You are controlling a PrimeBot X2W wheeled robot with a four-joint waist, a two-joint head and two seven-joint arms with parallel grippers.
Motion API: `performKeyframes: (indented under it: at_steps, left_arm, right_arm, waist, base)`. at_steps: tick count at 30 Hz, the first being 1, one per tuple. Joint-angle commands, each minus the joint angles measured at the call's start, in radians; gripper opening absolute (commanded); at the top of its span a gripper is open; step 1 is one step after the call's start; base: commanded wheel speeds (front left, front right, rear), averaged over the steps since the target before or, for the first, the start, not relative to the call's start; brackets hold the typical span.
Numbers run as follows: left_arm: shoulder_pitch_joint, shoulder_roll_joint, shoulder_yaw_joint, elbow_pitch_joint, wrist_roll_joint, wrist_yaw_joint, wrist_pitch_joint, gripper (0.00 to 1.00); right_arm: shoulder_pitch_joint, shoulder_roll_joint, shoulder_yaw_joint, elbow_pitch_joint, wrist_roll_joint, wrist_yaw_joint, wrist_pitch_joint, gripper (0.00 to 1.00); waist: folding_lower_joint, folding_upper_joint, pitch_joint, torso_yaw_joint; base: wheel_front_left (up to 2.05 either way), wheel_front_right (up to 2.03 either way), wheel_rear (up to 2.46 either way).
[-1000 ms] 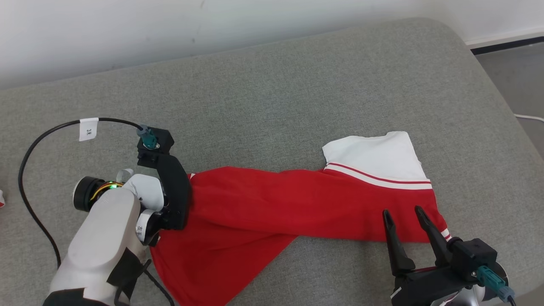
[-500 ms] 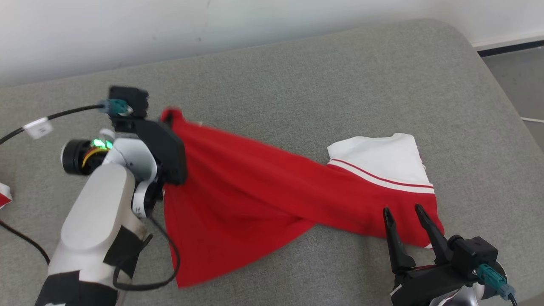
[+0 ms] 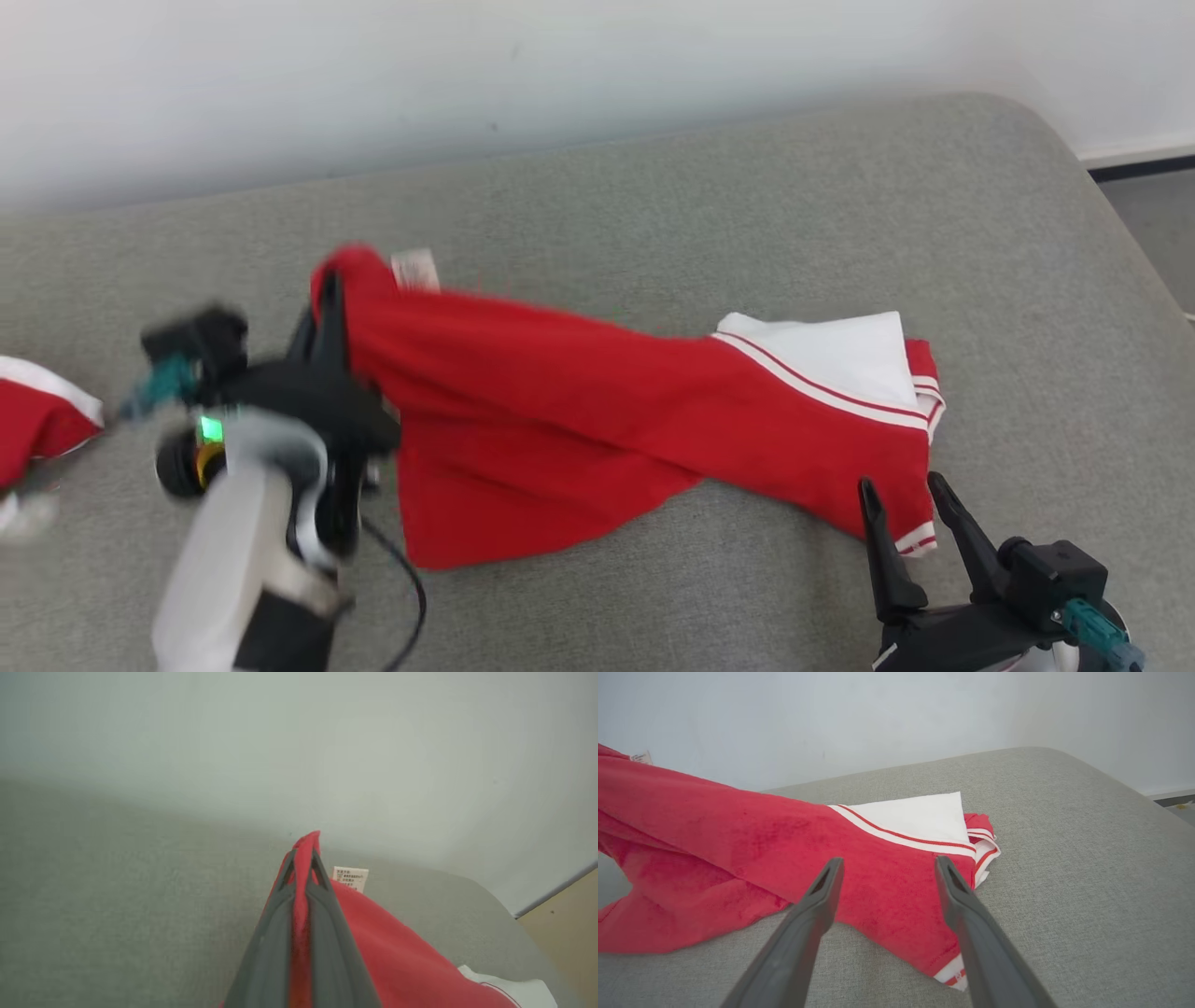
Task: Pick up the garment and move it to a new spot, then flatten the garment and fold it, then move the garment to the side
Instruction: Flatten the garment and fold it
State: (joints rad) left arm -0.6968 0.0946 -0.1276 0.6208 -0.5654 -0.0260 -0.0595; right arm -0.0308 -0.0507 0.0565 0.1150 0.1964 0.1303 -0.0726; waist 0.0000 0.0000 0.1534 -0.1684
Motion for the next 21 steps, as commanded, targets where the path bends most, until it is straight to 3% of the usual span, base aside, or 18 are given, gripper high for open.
performKeyframes:
  at_steps: [1, 8, 16, 21]
  left_arm:
    - [0.064, -0.010, 0.015, -0.013, -0.034, 0.000, -0.014, 0.00]
    - [0.359, -0.035, 0.008, -0.130, -0.112, 0.013, -0.023, 0.00]
    - [0.523, -0.039, -0.021, -0.226, -0.121, 0.042, -0.057, 0.00]
    - [0.592, -0.038, -0.041, -0.261, -0.113, 0.036, -0.073, 0.00]
  right_arm:
    - [0.014, 0.000, -0.004, -0.006, 0.008, 0.001, -0.001, 1.00]
    - [0.039, 0.000, -0.008, -0.024, 0.011, 0.001, 0.018, 1.00]
    - [0.048, 0.000, -0.002, -0.029, 0.014, 0.001, 0.032, 1.00]
    - [0.054, 0.000, -0.016, -0.036, 0.009, 0.001, 0.035, 1.00]
  waist:
    - [0.0000, 0.0000, -0.023, 0.023]
    - [0.0000, 0.0000, -0.061, 0.063]
    - [0.0000, 0.0000, -0.082, 0.081]
    - [0.0000, 0.0000, -0.091, 0.088]
  base:
    - [0.00, 0.00, 0.00]
    - [0.00, 0.00, 0.00]
    - [0.00, 0.00, 0.00]
    - [0.00, 0.00, 0.00]
